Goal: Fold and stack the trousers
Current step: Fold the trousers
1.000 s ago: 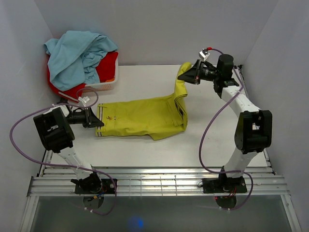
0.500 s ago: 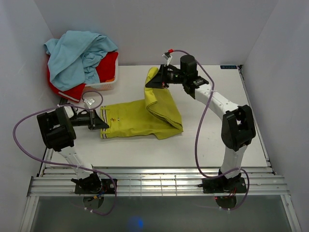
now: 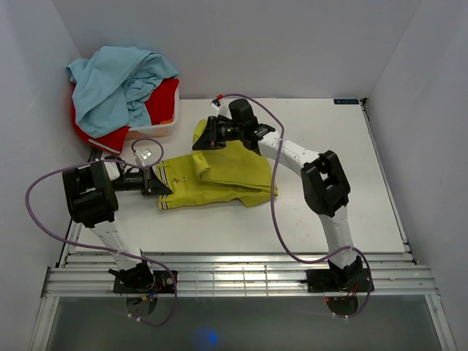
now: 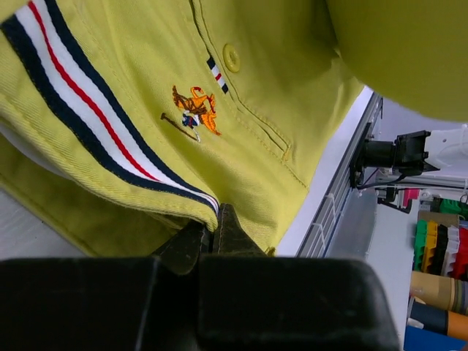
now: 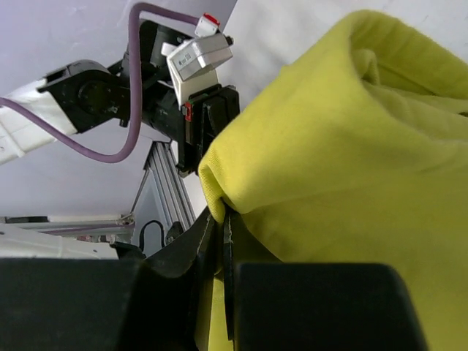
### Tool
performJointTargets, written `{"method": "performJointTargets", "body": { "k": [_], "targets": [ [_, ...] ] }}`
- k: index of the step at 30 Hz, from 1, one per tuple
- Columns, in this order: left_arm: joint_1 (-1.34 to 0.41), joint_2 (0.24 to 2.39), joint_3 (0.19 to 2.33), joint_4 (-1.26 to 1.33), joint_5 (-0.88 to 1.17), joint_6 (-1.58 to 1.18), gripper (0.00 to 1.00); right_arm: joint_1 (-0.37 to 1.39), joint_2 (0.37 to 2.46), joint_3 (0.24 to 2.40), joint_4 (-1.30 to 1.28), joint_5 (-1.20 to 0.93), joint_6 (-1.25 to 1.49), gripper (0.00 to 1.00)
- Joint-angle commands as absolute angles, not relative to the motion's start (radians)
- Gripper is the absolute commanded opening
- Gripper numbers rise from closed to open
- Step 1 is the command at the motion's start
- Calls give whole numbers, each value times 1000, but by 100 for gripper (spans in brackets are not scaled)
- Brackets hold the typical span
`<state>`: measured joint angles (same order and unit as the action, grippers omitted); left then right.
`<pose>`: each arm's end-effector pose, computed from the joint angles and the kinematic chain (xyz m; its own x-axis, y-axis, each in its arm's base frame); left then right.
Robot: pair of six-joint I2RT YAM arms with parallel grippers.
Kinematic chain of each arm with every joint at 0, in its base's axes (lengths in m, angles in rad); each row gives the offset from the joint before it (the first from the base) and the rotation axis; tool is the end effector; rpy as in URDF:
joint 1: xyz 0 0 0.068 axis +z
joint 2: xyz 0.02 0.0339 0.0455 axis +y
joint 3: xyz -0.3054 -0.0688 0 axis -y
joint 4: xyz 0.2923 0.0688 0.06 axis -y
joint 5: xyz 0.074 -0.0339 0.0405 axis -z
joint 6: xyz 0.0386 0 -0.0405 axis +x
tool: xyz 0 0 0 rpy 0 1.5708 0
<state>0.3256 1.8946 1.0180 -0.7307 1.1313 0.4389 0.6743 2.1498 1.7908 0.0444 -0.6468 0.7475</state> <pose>0.3399 0.0779 0.1264 -0.9282 -0.1225 -0.3513 0.2508 0.4912 -0.8342 0.4397 0.3812 0.2902 -0.8203 0.0388 -0.5706 -0.5294 0.3261 0.7832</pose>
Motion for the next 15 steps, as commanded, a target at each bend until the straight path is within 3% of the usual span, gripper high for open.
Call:
{"method": "performJointTargets", "body": {
  "k": [1,15],
  "targets": [
    [313,1904,1003,-667,1166,410,0,725,2157,1882,69,-611,710,8],
    [307,1931,966,-572,1166,353,0,841,2289,1954,51,-543,681,8]
  ]
}}
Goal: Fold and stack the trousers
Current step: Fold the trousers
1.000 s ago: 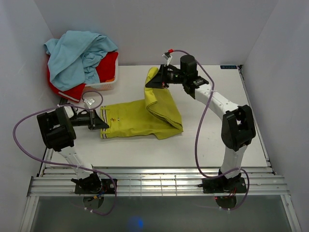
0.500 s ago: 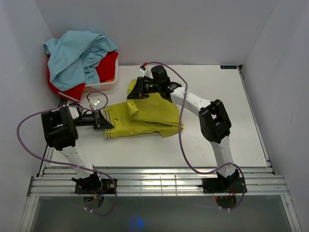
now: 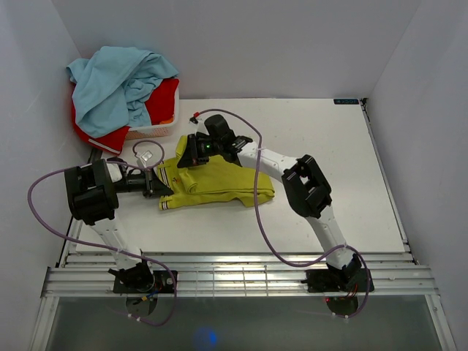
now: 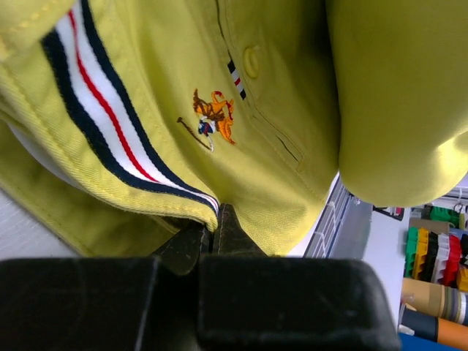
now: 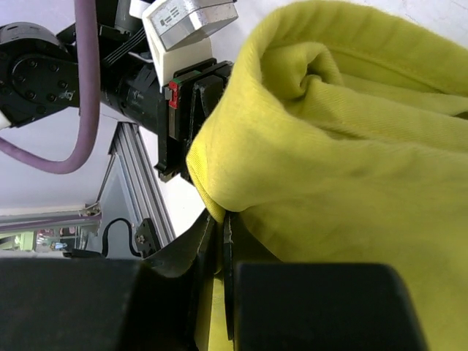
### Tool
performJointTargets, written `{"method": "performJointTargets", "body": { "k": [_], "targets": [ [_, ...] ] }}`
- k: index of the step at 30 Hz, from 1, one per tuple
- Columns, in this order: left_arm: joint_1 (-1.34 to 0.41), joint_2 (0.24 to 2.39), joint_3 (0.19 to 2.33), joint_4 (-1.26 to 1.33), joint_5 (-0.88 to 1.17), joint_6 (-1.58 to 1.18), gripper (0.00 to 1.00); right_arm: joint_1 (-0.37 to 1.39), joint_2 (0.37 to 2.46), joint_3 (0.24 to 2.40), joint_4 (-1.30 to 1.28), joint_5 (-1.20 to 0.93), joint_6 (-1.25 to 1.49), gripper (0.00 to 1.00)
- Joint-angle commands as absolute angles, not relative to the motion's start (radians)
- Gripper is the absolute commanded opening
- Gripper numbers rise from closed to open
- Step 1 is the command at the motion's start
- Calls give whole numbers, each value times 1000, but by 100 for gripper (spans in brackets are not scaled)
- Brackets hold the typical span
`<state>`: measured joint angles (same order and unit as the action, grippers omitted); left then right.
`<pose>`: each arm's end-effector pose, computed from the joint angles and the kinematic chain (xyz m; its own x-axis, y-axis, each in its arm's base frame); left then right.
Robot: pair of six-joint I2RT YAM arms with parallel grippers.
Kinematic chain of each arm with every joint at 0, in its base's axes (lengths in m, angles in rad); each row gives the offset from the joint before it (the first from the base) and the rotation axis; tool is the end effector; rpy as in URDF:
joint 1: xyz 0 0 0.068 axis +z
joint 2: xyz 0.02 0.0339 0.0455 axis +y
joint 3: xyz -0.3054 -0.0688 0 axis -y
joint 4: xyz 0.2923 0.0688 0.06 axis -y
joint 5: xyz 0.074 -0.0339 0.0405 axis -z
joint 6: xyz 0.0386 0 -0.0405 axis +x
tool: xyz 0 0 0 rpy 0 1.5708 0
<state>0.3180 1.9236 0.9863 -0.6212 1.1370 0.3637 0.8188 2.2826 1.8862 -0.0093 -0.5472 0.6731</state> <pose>0.3415 0.0755 0.1098 -0.9306 -0.1489 -0.3343 0.2250 0.4876 -0.8436 0.4024 0.4596 0.2450 -0.8032 -0.0794 -0.5904 -0.5749 0.3628 0.7334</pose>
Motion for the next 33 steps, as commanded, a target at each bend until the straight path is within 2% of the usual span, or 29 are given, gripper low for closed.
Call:
{"method": "performJointTargets", "body": {
  "k": [1,16,26,27,29,30,31,33],
  "targets": [
    [307,1933,960,-563,1172,351,0,845,2295,1959,52,-542,690,8],
    [308,1960,910,-460,1144,278,0,881,2313,2020,8,-505,790,8],
    [307,1968,905,-425,1158,238,0,926,2430,2100,46,-485,810,8],
    [307,1965,907,-425,1158,229,5,930,2437,2103,49,-485,810,8],
    [322,1947,897,-422,1172,216,26,933,2456,2099,51,-479,810,8],
    [331,1930,888,-395,1177,198,39,931,2460,2097,54,-473,810,8],
    [362,1884,875,-374,1178,139,59,928,2467,2095,54,-472,808,8],
    [399,1829,841,-342,1163,86,69,927,2467,2094,63,-474,805,8]
  ]
}}
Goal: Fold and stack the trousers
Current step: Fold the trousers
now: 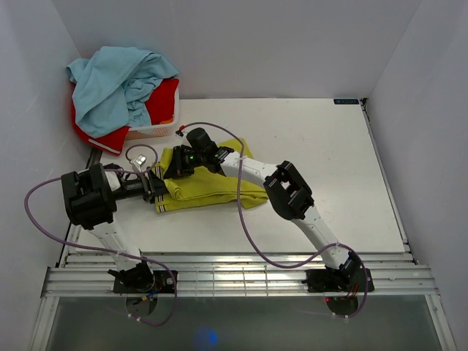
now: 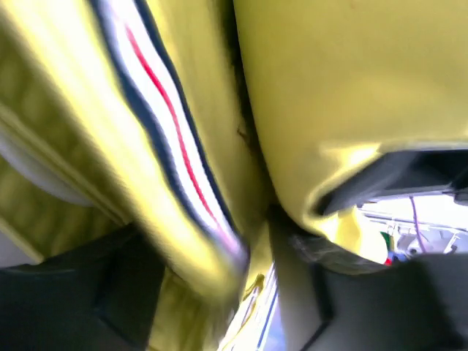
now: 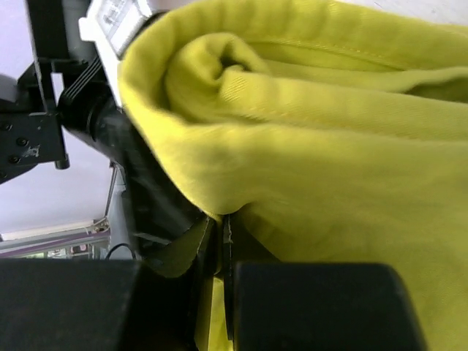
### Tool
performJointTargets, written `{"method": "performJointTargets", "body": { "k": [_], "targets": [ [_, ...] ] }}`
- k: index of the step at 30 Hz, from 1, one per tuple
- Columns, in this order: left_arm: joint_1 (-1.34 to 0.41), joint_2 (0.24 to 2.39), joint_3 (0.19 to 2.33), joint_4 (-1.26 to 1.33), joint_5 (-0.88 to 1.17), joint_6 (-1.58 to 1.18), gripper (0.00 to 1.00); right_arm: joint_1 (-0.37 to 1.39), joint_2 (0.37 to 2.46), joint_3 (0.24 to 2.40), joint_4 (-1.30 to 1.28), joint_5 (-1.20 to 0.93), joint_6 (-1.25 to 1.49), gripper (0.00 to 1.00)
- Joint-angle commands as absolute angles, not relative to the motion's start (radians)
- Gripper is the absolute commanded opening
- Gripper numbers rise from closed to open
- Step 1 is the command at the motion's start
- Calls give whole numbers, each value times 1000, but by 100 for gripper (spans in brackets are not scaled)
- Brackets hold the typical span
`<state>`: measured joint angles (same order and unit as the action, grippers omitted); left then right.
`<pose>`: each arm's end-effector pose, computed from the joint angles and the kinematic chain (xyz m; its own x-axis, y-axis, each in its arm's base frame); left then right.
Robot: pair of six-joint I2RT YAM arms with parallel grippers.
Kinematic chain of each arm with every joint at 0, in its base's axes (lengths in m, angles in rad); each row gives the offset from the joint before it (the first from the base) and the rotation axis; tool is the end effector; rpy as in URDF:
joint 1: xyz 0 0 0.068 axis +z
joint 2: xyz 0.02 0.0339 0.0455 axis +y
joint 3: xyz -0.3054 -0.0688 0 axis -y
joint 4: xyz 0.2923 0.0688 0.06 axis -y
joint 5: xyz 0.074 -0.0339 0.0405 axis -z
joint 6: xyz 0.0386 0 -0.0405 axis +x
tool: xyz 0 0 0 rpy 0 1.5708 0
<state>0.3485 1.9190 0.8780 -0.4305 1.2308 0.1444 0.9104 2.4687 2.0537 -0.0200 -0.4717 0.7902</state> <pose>0.3248 0.0793 0.0922 -0.9293 -0.2866 -0.2331 0.1088 0.3907 -0.9141 0.3841 0.5231 0.1952 -0.8614 -0.0772 -0.5021 -0.4893 0.3920 0.7791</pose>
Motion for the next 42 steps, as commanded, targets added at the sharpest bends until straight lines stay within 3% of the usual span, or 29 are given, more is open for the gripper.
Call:
{"method": "performJointTargets", "body": {
  "k": [1,2,4,5,14,17,18,22,27,30,38,42],
  "targets": [
    [438,1774,833,-339,1161,60,77,925,2464,2088,70,-479,805,8],
    [460,1744,824,-336,1149,49,86,925,2462,2085,83,-485,805,13],
    [500,1692,825,-359,1100,46,98,927,2453,2076,115,-502,805,35],
    [512,1654,830,-377,1083,73,98,925,2451,2068,123,-506,804,53],
    [568,1603,914,-597,991,225,98,868,2323,1988,193,-617,759,82],
    [568,1559,972,-681,1078,332,95,815,2251,1961,178,-707,703,81],
    [563,1546,994,-730,1103,380,85,798,2229,1950,161,-757,677,79],
    [453,1493,1110,-822,1138,454,64,648,2106,1864,0,-896,473,75],
    [220,1522,1193,-829,1132,398,53,491,2020,1720,-228,-989,209,74],
    [209,1612,1154,-781,1146,296,48,440,2014,1631,-235,-1080,164,77],
    [372,1888,1042,-796,1054,295,44,454,2154,1540,-481,-1115,-130,77],
    [430,1948,1035,-770,1028,308,59,451,2194,1413,-431,-1000,-109,77]
  ]
}}
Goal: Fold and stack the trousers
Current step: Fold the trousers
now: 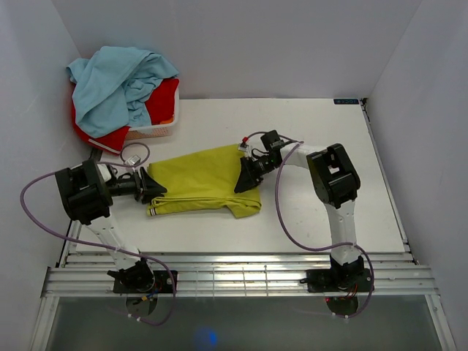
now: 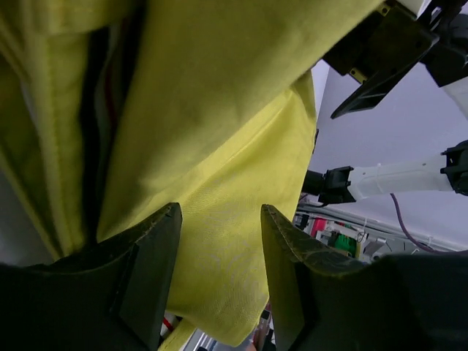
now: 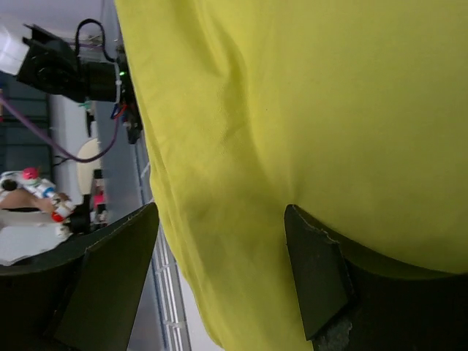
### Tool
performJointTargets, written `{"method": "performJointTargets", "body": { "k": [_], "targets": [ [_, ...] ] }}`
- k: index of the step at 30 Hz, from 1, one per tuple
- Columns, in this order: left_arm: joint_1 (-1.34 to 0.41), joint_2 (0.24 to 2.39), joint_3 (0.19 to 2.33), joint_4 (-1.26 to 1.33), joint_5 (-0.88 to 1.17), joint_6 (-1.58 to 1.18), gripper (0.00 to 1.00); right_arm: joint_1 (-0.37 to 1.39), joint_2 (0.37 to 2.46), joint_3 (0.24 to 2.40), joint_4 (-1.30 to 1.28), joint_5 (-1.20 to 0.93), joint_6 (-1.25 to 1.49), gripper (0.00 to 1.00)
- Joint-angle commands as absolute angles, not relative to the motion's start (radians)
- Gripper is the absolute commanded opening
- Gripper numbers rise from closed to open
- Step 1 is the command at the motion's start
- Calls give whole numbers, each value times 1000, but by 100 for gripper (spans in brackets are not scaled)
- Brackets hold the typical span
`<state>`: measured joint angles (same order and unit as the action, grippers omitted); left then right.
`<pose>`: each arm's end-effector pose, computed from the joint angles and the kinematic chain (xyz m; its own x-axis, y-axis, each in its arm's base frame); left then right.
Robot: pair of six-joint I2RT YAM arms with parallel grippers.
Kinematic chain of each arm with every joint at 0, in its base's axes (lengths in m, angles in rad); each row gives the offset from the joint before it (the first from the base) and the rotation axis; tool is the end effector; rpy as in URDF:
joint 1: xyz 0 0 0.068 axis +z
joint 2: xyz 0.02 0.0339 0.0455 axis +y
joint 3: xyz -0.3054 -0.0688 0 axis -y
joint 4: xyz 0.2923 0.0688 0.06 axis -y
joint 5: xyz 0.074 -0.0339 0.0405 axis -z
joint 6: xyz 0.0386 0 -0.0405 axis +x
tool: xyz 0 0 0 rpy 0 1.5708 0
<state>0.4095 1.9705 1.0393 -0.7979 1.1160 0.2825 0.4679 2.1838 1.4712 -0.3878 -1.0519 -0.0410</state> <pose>0.3322 0.1064 0.1063 -0.9549 -0.2810 -0.0959 -0.0402 0.4424 -0.8959 0.4296 0.2547 0.1346 -0.7713 -0.4126 -0.4846 -0.6071 0.2484 0.7548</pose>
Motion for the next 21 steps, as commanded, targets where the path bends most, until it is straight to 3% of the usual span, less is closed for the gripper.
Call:
{"method": "performJointTargets", "body": {
  "k": [1,6,10,14,21],
  "targets": [
    [430,1954,1038,-766,1028,307,61,449,2188,1367,-413,-982,-94,77],
    [425,1965,1097,-764,996,310,69,427,2074,1336,-406,-875,-77,76],
    [348,1980,1135,-747,971,295,70,388,2001,1391,-587,-715,-198,76],
    [217,1968,1132,-672,971,183,71,373,1881,1424,-644,-526,-386,84],
    [153,1921,1132,-489,1152,12,78,474,1868,1723,-657,-506,-440,82]
  ]
}}
